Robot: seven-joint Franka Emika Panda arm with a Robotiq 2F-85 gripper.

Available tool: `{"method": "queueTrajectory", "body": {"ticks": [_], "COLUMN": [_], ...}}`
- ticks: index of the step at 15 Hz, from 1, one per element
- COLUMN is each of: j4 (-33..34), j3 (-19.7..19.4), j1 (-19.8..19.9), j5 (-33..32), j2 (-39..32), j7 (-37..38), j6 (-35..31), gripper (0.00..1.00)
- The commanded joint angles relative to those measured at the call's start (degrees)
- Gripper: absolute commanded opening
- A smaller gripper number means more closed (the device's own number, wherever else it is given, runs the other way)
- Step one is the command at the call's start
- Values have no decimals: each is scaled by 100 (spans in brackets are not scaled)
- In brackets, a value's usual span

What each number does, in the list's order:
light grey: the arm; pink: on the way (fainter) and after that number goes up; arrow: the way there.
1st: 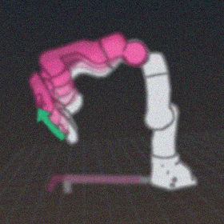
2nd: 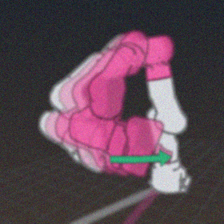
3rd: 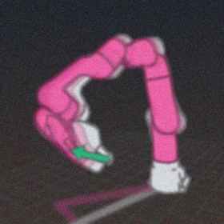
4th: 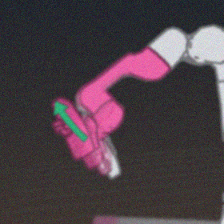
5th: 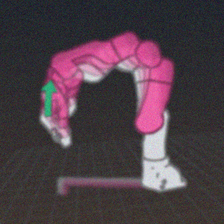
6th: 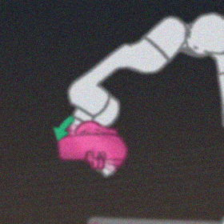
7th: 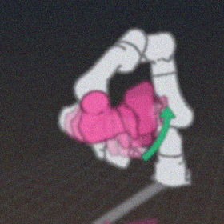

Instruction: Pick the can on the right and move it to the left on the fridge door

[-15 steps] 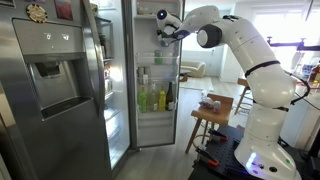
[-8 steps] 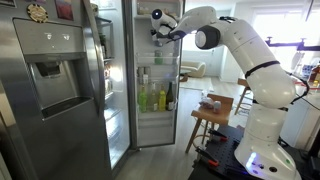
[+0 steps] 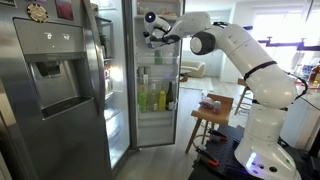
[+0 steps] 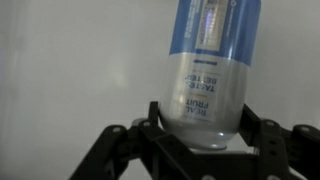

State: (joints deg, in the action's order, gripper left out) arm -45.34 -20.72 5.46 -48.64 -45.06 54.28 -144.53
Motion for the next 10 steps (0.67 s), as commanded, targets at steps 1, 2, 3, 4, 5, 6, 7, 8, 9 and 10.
{"method": "queueTrajectory", "body": {"ticks": [1, 2, 3, 4, 5, 6, 7, 8, 9, 10], "j4": [611, 681, 733, 783, 822, 854, 874, 889, 907, 914], "j3": [78, 99, 116, 145, 163, 181, 202, 238, 281, 326], "j1": [140, 158, 180, 210, 232, 259, 284, 309, 335, 355], "j5": [105, 130, 140, 159, 172, 182, 200, 224, 240, 258], "j2": [-375, -443, -510, -571, -627, -681, -723, -761, -798, -828], "j7": [-207, -235, -237, -254, -265, -275, -285, -305, -323, -356], "j6": [-115, -115, -129, -136, -133, -139, -145, -150, -158, -160], "gripper": [49, 49, 49, 49, 49, 49, 49, 49, 49, 49]}}
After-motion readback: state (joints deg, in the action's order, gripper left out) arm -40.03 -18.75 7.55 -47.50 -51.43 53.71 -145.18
